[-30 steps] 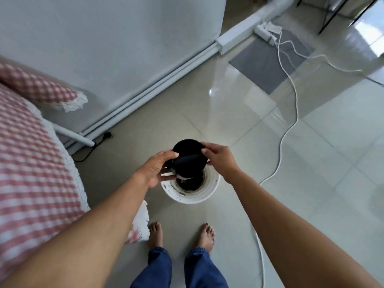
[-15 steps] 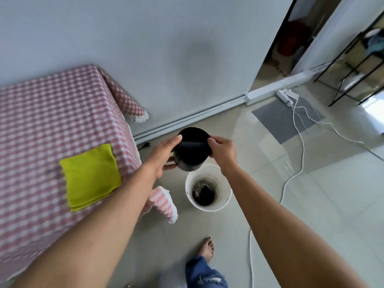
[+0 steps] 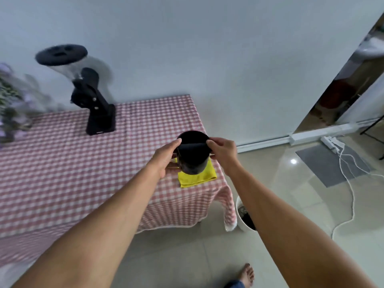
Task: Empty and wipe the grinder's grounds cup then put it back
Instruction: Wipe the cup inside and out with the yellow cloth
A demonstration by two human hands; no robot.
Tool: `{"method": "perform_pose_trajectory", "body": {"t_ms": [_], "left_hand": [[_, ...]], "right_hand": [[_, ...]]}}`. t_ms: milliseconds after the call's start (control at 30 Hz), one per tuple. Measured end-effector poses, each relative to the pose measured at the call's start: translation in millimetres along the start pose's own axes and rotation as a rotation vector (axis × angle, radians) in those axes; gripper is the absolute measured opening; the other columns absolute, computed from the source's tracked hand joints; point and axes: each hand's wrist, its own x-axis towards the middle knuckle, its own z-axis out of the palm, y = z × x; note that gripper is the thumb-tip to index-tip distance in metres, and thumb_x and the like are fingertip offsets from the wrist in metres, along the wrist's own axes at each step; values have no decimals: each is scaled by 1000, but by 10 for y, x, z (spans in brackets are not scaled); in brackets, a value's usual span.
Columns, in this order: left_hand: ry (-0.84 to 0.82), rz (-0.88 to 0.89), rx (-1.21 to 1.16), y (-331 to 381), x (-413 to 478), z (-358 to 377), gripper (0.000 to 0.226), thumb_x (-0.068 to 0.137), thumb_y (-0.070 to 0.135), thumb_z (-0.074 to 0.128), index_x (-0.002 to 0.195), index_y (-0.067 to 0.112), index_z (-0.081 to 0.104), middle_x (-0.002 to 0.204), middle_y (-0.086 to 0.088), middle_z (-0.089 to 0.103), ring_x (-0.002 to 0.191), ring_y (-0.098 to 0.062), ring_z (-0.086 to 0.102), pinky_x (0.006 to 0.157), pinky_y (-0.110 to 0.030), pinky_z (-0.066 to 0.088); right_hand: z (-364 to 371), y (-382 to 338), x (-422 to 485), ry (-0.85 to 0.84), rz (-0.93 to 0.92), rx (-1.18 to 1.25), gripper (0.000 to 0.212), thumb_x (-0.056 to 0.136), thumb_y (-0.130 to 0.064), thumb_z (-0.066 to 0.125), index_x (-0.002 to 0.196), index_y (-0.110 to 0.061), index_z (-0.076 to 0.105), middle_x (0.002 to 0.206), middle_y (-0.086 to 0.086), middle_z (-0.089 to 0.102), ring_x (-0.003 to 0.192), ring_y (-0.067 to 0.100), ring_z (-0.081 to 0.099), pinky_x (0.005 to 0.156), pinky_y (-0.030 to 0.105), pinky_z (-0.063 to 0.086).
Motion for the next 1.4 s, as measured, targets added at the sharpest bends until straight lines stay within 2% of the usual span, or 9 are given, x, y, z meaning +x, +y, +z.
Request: {"method": "perform_pose_trajectory", "body": {"t_ms": [233,367,500,600,833,967,1100,1233,1400], "left_hand": [[68,128,-3,47,-343,-772,37,101,36,56,135,22,61,131,-11,66,95,-28,70,71,-37,62],[348,459,516,119,-349,-908,52,95,30,65,145,26,53,147,-7,56,130,-25,55,103,-41,50],[395,765,1014,199,-313,-860,60,88,30,75,144,18,55,139,-7,62,128,-31,52,108,-41,41],[351,712,1118,202,-184,-755,57,88,34,72,142,26,57,133,-5,67,121,-29,56,100,-39,44],[369,510,937,260,141,-611,35,87,31,67,120,41,70,111,0,74,100,-25,69,76,-42,57],[377,459,797,162,347,-577,38,88,27,69,126,30,70,124,-4,71,109,-25,66,85,-40,55],[370,423,683,50,513,-577,38,87,21,72,125,25,70,125,-3,71,113,-25,65,89,-34,51],[356,370,656,-36,596,-573,36,88,17,71,124,24,69,123,-1,71,111,-23,65,91,-35,51],[346,348,655,-134,672,-660,37,89,15,69,126,22,66,124,-2,70,112,-24,64,92,-34,52]], "right_hand": [[716,-392,-340,-13,-112,-59,23,77,-36,70,76,-59,70,62,-14,70,75,17,73,74,48,59],[888,-550,-337,-10,-101,-99,13,80,-33,70,91,-34,79,76,-1,75,82,23,72,79,48,58],[996,-608,-213,-64,-140,-214,22,84,-36,67,100,-29,79,83,-4,76,84,15,70,80,37,57],[1095,-634,-85,-89,-213,-289,20,84,-34,66,100,-33,79,90,-6,78,88,11,70,77,29,55],[1142,-565,302,-192,-241,-379,19,86,-36,67,101,-31,78,93,-5,78,91,14,70,80,35,56],[1027,-490,510,-251,-244,-297,15,89,-30,66,88,-19,77,74,-12,65,80,5,56,74,24,41],[903,-293,655,-221,-212,-292,26,89,-28,69,110,-16,76,108,0,75,104,12,66,84,22,45],[818,15,750,-182,-81,-417,38,86,-33,68,121,-17,70,120,4,71,113,21,63,83,23,41],[690,449,753,-143,153,-678,59,85,-40,69,137,-20,51,138,17,48,129,36,42,104,43,38]]}}
